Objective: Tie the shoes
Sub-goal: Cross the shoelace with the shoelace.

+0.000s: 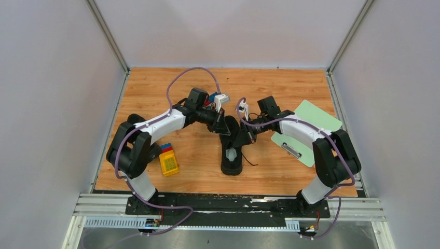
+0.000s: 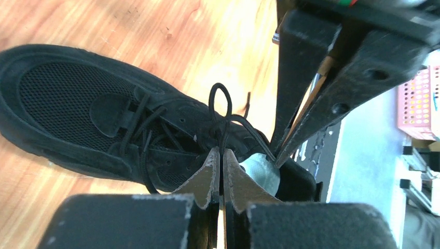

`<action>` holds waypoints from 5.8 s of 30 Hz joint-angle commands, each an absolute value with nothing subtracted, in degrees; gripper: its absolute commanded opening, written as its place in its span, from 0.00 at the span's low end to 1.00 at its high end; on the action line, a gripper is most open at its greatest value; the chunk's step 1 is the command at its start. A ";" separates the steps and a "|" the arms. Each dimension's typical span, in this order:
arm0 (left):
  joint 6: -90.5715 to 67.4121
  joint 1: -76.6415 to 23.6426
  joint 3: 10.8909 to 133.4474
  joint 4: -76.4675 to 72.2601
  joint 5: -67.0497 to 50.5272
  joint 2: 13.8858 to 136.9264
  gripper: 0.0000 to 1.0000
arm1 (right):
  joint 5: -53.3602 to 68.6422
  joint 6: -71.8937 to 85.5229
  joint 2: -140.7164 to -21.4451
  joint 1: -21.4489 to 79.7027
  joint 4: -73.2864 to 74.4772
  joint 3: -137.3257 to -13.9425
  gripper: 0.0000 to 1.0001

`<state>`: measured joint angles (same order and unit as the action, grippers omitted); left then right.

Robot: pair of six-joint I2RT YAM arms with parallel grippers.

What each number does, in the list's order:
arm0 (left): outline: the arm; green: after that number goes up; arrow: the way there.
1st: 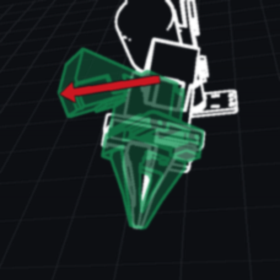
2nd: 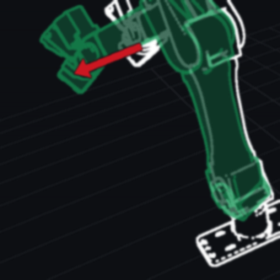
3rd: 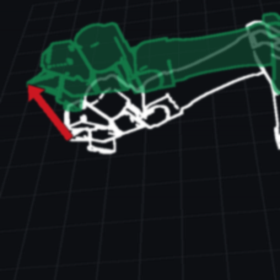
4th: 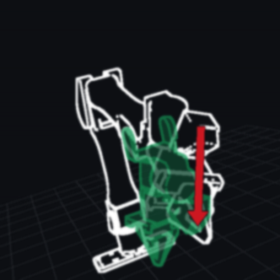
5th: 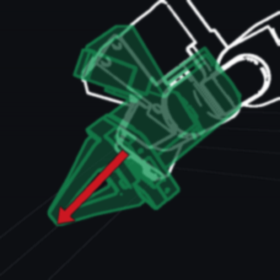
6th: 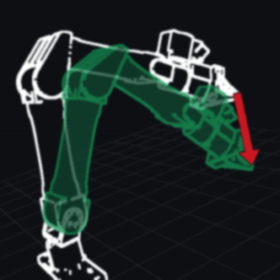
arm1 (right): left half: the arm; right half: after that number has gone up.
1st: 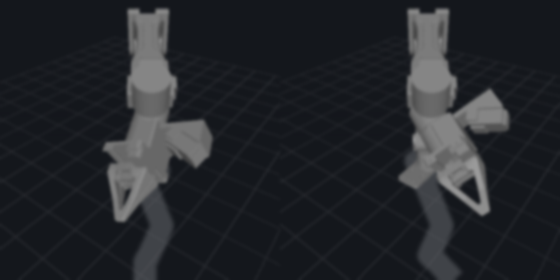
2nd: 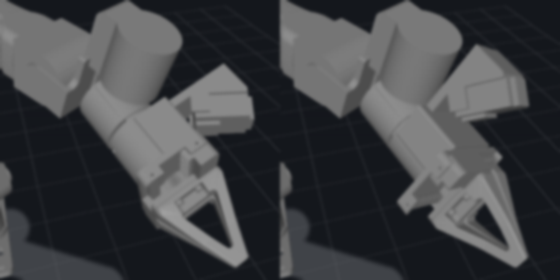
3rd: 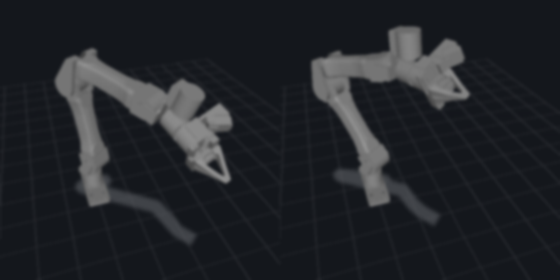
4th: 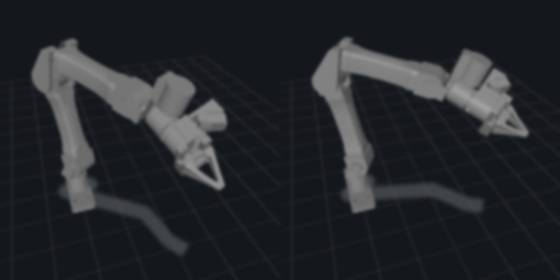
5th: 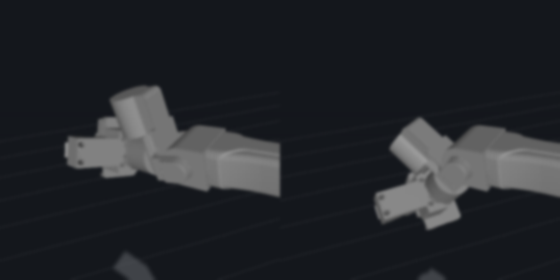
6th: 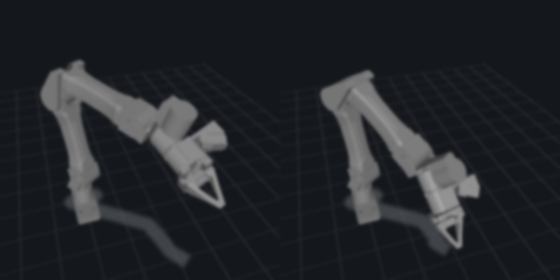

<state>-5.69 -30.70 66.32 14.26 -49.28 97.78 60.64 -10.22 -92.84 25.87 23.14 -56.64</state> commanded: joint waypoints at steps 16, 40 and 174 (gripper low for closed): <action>-14.38 -30.41 61.76 -1.21 -55.30 95.15 0.02 | 59.52 -13.09 -92.31 24.18 28.73 -63.06 0.27; -17.68 -30.23 56.59 -11.26 -57.39 93.53 0.02 | 66.79 -0.43 -100.37 14.28 25.73 -61.96 0.23; 19.91 -38.76 72.61 22.74 -35.85 92.57 0.32 | 74.11 3.07 -96.53 12.92 30.42 -71.67 0.00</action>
<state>21.45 -38.61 71.44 26.98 -38.00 93.43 73.45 2.96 -98.13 12.73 30.83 -70.19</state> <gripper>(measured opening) 0.308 0.016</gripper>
